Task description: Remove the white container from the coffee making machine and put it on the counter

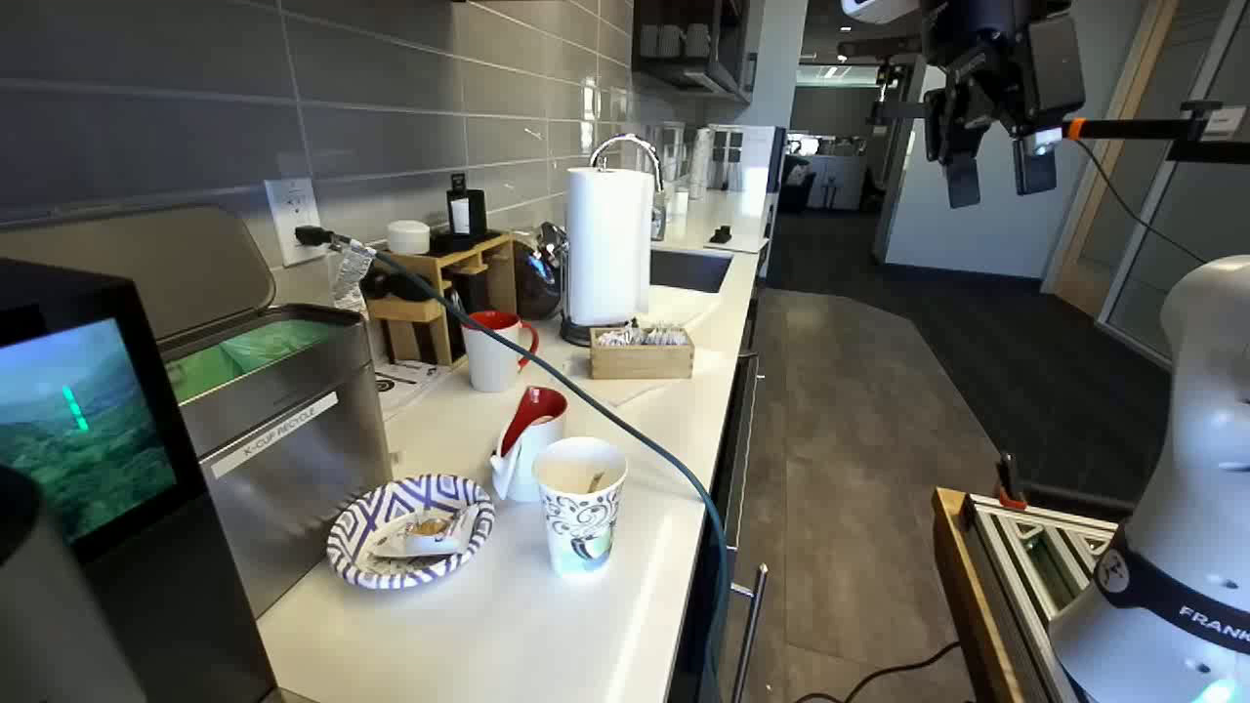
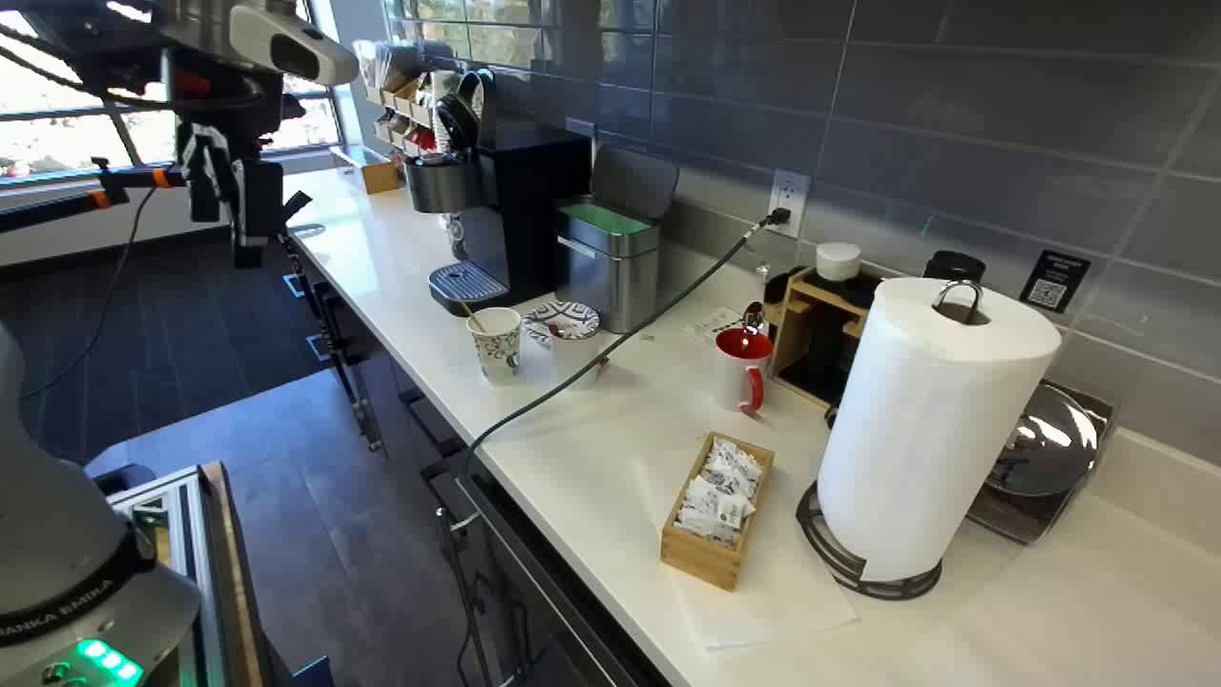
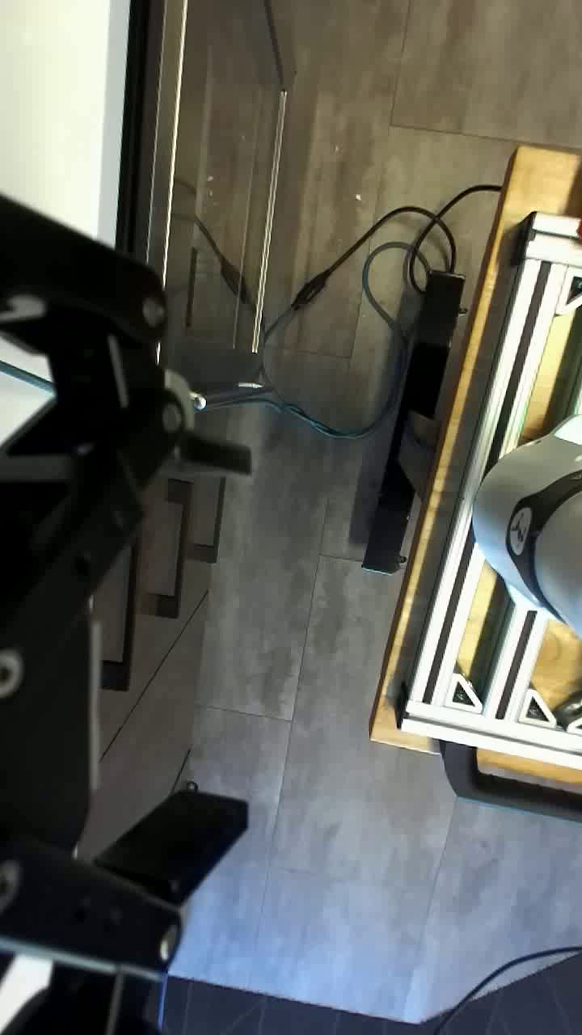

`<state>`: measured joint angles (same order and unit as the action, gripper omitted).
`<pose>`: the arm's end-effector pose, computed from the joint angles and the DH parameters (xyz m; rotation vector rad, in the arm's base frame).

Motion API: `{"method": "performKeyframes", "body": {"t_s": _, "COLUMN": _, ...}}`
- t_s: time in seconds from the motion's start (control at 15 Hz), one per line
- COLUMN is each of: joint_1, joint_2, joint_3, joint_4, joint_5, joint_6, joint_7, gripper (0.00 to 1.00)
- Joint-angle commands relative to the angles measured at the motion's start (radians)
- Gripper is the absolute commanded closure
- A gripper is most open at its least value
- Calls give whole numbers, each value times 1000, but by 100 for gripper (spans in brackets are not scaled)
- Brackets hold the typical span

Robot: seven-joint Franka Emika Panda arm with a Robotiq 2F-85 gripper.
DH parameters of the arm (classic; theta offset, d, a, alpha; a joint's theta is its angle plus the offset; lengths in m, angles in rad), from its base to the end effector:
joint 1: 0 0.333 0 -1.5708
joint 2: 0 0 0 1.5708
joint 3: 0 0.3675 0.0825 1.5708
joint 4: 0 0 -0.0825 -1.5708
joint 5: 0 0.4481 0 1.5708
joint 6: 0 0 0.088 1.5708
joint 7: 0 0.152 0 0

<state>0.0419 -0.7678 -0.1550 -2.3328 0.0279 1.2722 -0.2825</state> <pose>0.2914 -0.0408 0.5663 -2.9107 -0.3404 0.3995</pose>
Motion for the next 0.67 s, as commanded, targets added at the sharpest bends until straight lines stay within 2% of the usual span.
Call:
{"method": "performKeyframes", "body": {"t_s": 0.0, "joint_1": -9, "joint_2": 2, "joint_3": 6, "joint_4": 2, "joint_5": 3, "joint_6": -2, "joint_7": -5, "gripper": 0}}
{"method": "performKeyframes", "body": {"t_s": 0.27, "joint_1": -9, "joint_2": 10, "joint_3": 17, "joint_4": 0, "joint_5": 24, "joint_6": 13, "joint_7": 17, "gripper": 0}}
{"method": "performKeyframes", "body": {"t_s": 0.4, "joint_1": -16, "joint_2": 29, "joint_3": 58, "joint_4": 2, "joint_5": 117, "joint_6": 80, "joint_7": 121, "gripper": 0}}
{"method": "performKeyframes", "body": {"t_s": 0.6, "joint_1": -23, "joint_2": 31, "joint_3": 144, "joint_4": -7, "joint_5": 228, "joint_6": 265, "joint_7": 267, "gripper": 0}}
